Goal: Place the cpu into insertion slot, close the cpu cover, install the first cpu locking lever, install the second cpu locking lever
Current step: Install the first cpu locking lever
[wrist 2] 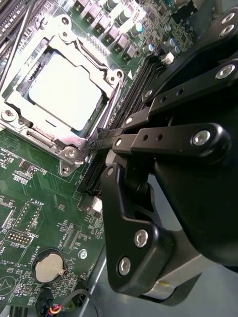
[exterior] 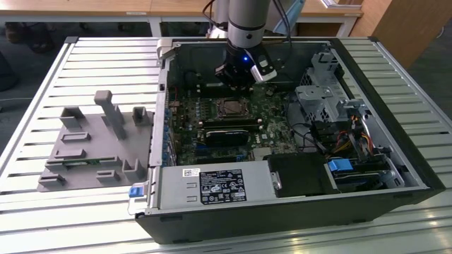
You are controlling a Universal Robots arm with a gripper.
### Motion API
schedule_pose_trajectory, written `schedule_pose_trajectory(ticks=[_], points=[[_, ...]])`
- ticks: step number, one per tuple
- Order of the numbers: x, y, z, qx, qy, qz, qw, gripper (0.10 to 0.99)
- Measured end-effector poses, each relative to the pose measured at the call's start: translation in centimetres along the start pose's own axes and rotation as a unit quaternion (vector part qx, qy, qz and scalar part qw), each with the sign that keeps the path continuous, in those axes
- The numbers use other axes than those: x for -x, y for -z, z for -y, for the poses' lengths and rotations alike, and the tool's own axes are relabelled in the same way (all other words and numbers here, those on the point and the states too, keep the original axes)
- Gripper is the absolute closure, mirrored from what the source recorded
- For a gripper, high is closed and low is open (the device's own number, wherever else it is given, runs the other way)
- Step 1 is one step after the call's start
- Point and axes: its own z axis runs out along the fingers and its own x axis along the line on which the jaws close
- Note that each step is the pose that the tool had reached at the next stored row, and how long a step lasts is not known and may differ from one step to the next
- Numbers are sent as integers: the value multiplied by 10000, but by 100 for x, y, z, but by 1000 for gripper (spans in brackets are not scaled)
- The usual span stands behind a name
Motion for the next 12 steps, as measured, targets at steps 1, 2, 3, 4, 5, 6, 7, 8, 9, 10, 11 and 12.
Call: schedule_pose_trajectory(ticks=[1, 2, 3, 4, 5, 6, 7, 8, 9, 10, 11, 12], points=[[0, -3, -1, -9, 0, 0, 10000, 980], [0, -5, -2, -17, 0, -1, 10000, 980], [0, -7, -3, -22, 0, -1, 10000, 980], [0, -10, -4, -27, 0, 0, 10000, 980], [0, -13, -5, -33, 0, 1, 10000, 980], [0, -15, -6, -38, 1, 1, 10000, 980], [0, -14, -6, -39, 1, 1, 10000, 980], [0, -14, -6, -39, 1, 1, 10000, 980], [0, -14, -7, -39, 1, 1, 10000, 980], [0, -14, -7, -40, 1, 0, 10000, 980], [0, -14, -7, -39, 0, 1, 10000, 980], [0, -12, -8, -39, 0, 1, 10000, 980]])
